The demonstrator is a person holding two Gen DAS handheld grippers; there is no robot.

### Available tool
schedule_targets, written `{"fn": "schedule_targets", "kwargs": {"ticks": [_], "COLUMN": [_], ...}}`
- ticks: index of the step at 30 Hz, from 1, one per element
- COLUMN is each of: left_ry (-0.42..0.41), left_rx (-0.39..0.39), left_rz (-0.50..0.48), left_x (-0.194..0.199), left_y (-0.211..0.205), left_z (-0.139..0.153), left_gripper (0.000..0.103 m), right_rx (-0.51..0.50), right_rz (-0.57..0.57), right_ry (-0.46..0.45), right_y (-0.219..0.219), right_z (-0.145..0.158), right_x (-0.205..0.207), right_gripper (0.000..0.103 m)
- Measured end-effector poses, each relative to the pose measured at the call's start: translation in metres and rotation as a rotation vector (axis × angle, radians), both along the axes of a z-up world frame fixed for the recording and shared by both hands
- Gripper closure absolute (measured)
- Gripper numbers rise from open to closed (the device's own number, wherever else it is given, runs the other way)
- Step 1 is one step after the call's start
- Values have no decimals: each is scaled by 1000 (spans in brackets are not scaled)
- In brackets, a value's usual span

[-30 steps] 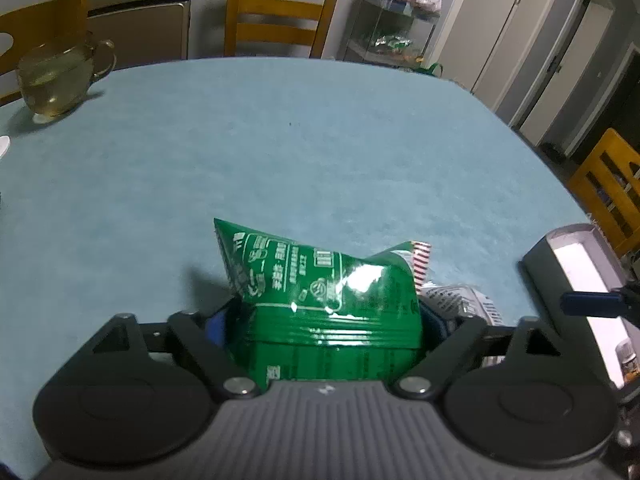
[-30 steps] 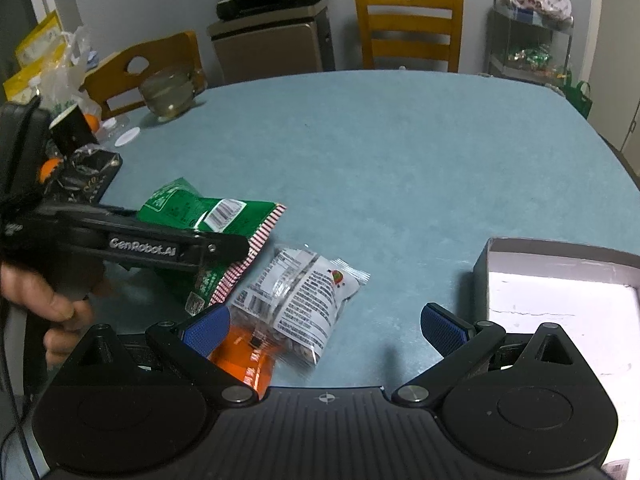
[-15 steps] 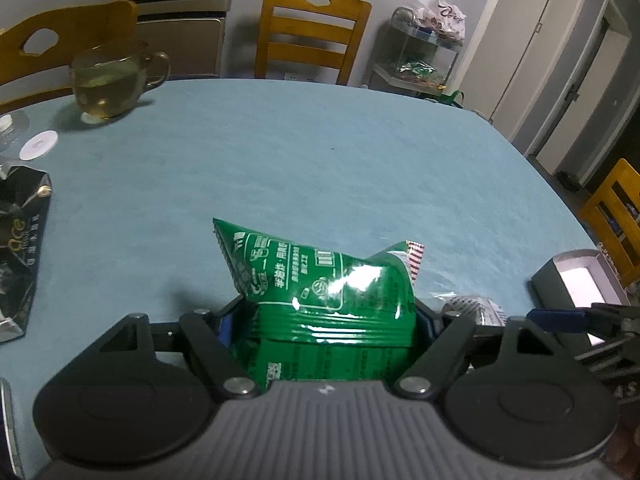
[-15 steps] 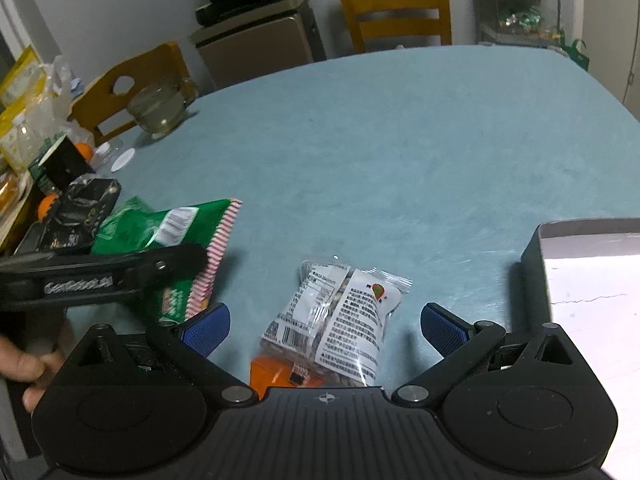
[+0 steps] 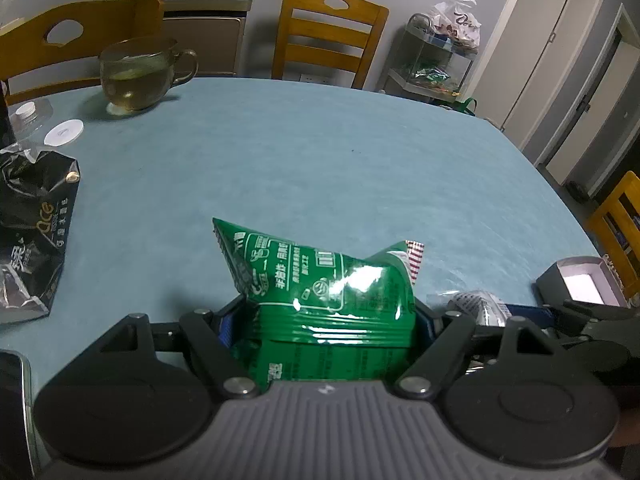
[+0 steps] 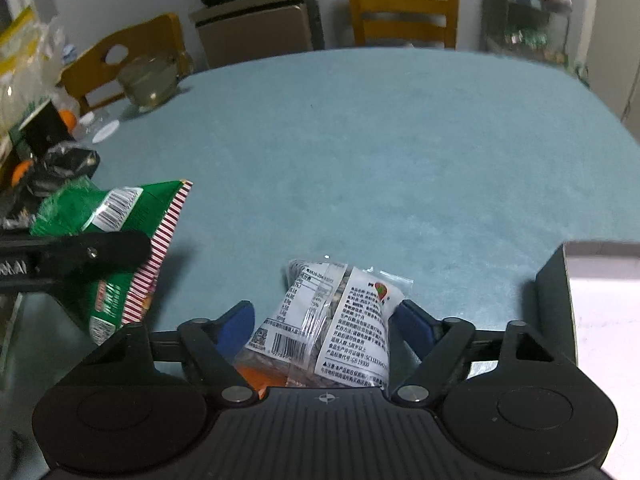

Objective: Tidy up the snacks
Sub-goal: 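Close the right tool on the clear white-printed snack bag, then lift the green chip bag and clear snack bag toward the tray with both tools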

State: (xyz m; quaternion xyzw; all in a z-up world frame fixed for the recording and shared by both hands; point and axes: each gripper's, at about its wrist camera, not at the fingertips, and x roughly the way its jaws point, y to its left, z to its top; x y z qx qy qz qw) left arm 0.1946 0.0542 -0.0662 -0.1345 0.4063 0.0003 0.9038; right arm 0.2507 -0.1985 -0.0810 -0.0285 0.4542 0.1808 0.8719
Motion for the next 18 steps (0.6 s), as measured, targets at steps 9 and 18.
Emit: {"fn": "schedule_targets", "kwargs": {"ticks": [9,18], "left_ry": [0,-29], "left_rx": [2,7], "left_rz": [9,-20], "left_x": [-2,-2], "left_y": [-3,-19], "left_z": [3,17], "left_gripper": [25,25], "right_rx": [2,66], "right_rz": [30,0], "right_ry": [-40,-77], "right_y": [-2,-25], "right_z": [0,23], "right_x": [0,-4], "right_gripper": [48,55]}}
